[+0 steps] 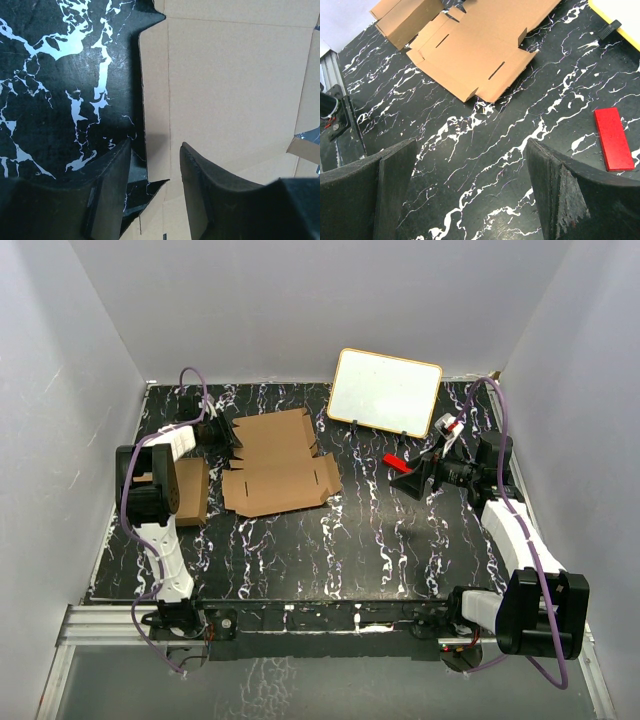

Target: Fold the paper box

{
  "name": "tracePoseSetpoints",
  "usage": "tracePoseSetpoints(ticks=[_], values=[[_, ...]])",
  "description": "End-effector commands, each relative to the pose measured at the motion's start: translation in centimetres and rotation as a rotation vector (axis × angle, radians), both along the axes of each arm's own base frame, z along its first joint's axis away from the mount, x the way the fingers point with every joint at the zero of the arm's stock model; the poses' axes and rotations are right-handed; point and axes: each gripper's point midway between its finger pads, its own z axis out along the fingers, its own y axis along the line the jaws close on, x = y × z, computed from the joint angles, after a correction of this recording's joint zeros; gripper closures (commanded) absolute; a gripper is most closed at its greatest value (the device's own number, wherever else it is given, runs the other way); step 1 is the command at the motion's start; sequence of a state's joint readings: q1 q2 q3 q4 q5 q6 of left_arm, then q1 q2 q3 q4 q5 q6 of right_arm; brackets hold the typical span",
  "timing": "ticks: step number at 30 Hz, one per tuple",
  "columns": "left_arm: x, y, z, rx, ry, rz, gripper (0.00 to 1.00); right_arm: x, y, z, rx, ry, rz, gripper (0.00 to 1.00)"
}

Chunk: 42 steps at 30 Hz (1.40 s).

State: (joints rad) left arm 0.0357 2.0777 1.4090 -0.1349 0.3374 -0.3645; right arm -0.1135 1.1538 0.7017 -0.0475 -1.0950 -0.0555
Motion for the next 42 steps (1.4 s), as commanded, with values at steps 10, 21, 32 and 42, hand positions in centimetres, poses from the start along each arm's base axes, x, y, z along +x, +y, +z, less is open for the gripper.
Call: tracePoseSetpoints(ticks=[10,21,32,42], values=[[-0.1,-1.7,1.0,-0.120,-0.021,-0.029,0.63,0.7,-0.2,2.0,-0.029,-0.147,0.017,0.01],[-0.3,-2.1,0.7,-0.158,-0.035,-0.030,0.85,0.7,-0.2,2.0,-0.028,-0.147,0.019,0.01],[-4.1,-3.6,9.0,-0.214,-0.350,-0.103,1.00,0.3,0.2,1.7,-0.001,-0.125,0.051,0.01],[-13.0,-5.3,14.3,-0.372,-0.560,-0.052,1.00,-0.4,1.0,0.5,0.064,-0.053,0.134,0.01]])
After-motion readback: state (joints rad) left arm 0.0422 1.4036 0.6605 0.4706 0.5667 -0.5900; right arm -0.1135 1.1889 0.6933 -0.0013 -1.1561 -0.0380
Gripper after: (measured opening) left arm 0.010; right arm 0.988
